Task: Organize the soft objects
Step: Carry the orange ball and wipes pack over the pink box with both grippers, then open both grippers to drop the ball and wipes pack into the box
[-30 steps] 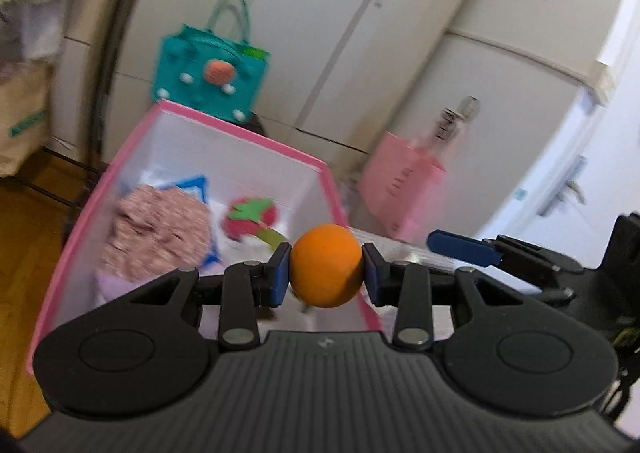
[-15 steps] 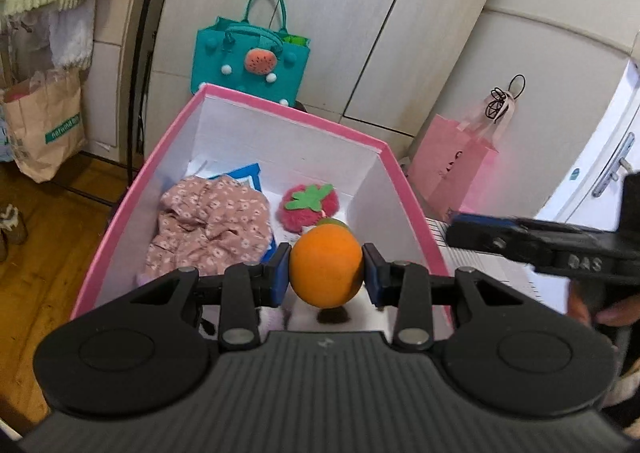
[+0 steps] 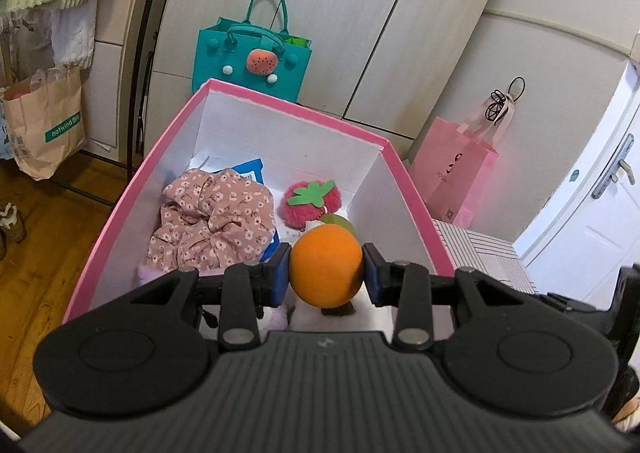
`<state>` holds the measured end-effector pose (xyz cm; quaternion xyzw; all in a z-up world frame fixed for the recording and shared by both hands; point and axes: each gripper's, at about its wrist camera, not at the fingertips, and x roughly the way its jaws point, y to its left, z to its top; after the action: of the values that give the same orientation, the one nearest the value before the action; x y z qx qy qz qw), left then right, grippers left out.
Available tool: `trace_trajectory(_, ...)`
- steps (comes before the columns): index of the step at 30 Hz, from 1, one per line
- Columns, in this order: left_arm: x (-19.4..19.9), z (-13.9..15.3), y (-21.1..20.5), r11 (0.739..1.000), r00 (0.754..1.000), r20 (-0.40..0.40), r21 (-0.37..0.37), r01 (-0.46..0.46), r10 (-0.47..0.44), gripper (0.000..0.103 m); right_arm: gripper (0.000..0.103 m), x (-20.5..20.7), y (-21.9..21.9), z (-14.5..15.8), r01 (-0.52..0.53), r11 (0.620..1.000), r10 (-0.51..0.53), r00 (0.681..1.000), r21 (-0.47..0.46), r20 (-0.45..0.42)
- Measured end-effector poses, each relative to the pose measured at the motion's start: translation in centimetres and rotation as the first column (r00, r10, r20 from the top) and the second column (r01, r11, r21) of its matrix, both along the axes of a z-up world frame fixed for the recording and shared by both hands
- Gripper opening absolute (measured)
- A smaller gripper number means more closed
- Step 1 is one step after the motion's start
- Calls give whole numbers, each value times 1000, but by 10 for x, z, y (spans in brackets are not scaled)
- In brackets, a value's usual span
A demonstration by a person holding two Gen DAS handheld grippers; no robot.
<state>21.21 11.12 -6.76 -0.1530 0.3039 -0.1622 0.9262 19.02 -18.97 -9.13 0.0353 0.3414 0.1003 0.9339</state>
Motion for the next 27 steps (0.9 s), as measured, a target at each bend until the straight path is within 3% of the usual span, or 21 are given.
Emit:
trace_trajectory(5,-1,0,-1,1000,1000,-6,7,-3,3,36,97,8,16,-20,-47,996,43,998,-77,-55)
trace_trajectory(7,-3,2,0,1000,1000,-8,11,0,0,36,83,12,19,-26,-30,992,25,999,-122,-43)
trace_trajectory(8,-4,4,1,1000,1000,-7,16,6,-6,36,82,11,16,-23,-5,994,2,1000,-109,-30)
trace_trajectory(12,-10,19,4,997,999,12,67,48,-49,36,81,-1,15,13,-22,993,28,998,-113,53)
trace_trajectory(15,-16,31,5,991,997,26,114,73,-76,36,81,-9,19,47,-92,993,98,992,-74,79)
trace_trajectory(20,-18,47,10,982,987,-9,101,159,-159,36,82,-12,46,93,-237,971,240,963,-41,121)
trace_trajectory(27,2,61,8,985,993,-6,131,116,-116,36,83,23,89,120,-395,919,391,908,-8,153)
